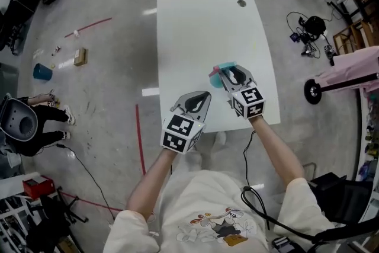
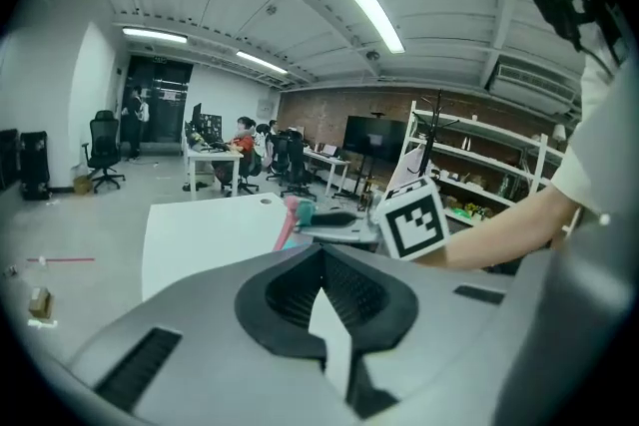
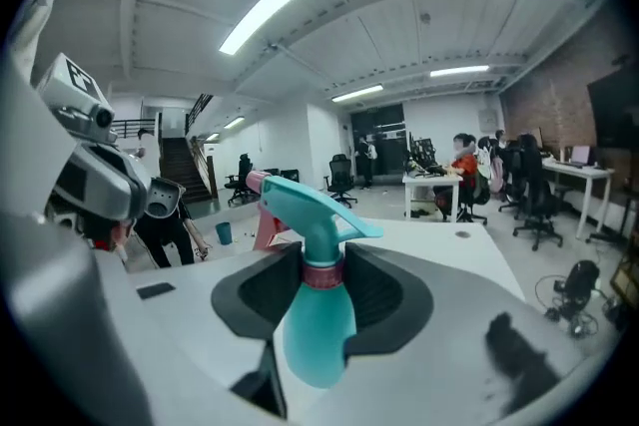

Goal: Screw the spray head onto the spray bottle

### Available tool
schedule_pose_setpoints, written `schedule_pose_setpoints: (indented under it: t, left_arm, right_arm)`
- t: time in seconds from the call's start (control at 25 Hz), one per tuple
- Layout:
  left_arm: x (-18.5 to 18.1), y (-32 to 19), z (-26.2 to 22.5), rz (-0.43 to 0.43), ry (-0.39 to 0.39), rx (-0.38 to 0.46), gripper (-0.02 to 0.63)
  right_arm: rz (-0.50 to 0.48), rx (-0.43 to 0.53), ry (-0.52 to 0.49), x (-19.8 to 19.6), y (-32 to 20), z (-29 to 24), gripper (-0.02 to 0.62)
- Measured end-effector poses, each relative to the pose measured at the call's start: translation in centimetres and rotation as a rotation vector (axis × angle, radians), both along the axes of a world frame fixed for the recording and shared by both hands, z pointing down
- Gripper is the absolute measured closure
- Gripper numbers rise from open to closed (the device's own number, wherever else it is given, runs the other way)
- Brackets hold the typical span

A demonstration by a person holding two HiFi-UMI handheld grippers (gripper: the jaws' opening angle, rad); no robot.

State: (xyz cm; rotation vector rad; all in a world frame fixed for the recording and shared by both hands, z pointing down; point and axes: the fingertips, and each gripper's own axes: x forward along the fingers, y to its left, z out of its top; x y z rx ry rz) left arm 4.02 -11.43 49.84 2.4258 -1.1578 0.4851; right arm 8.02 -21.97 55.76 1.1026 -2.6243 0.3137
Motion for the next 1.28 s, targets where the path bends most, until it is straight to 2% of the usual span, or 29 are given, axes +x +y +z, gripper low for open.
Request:
schedule_pose_setpoints:
  t: [0.08, 0.4, 0.6, 0.88, 0.96, 1.08, 1.28]
  left_arm:
    - [0.2, -0.4, 0.8, 0.000, 0.029, -0.029, 0.601]
    - [0.0, -1.4, 2.9, 0.006, -0.011, -0.052, 0.601]
    - [-0.9, -1.5, 3.6, 0.002, -0.024, -0.057, 0.601]
    - [-1.6, -1.3, 4.3, -0.024, -0.020, -0.079, 0.600]
    - [-1.7, -1.2, 4.2, -0.031, -0.011, -0.079, 0.601]
    - [-0.7, -1.1, 4.0, -0.030, -0.013, -0.078, 0.601]
    - [-0.7, -1.0, 2.1, -0.062, 0.018, -0.057, 0.601]
  right_arm:
    - [0.009, -0.031, -0.012, -0.5, -0.3, 2.5, 0.457]
    - [0.015, -0.010, 0.077, -1.8, -0.3, 8.0, 0.457]
    - [-0.006, 0.027, 0.098, -3.0, 0.3, 8.2, 0.457]
    - [-0.025, -0.006, 0.112, -3.6, 1.1, 8.4, 0.454]
    - [-0.035, -0.028, 0.123, -3.7, 1.3, 8.4, 0.431]
    - [-0.056, -0.076, 0.158, -2.2, 2.0, 8.7, 0.394]
    - [-0.062, -0.141, 0.251, 1.6, 4.3, 8.4, 0.377]
